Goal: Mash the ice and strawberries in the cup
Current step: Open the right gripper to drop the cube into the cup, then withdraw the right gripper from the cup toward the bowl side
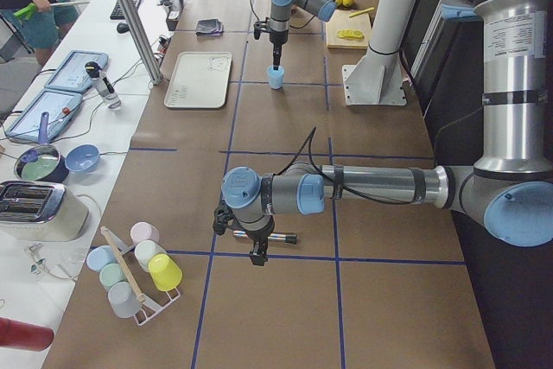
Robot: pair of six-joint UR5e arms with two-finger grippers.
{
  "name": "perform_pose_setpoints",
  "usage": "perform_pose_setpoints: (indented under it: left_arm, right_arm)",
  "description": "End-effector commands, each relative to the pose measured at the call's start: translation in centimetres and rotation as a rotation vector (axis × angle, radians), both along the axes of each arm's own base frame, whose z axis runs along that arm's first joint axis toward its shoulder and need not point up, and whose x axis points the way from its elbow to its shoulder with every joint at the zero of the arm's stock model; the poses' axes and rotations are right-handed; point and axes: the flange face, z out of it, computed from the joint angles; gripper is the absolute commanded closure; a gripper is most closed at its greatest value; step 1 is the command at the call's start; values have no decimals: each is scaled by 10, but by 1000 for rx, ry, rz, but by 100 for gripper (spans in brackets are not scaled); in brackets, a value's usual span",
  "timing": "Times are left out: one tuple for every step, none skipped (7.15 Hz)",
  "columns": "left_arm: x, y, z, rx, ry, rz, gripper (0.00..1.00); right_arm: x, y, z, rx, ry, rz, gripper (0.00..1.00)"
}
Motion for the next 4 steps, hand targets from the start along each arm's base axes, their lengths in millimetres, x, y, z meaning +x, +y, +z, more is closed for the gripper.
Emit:
perform_pose_setpoints:
  left_arm:
    - [1,-1,-2,8,1,3,0]
    - [8,-3,-5,14,0,20,0]
    - [11,-10,-11,25,1,23,0]
    - [11,-11,-12,22,0,19,0]
  right_arm:
    - [35,-40,2,-5,-6,45,1]
    - [80,-76,17,-26,-22,39,1]
    - [138,-99,51,0,-29,-2,1]
    - [201,-115,97,51,-13,-55,1]
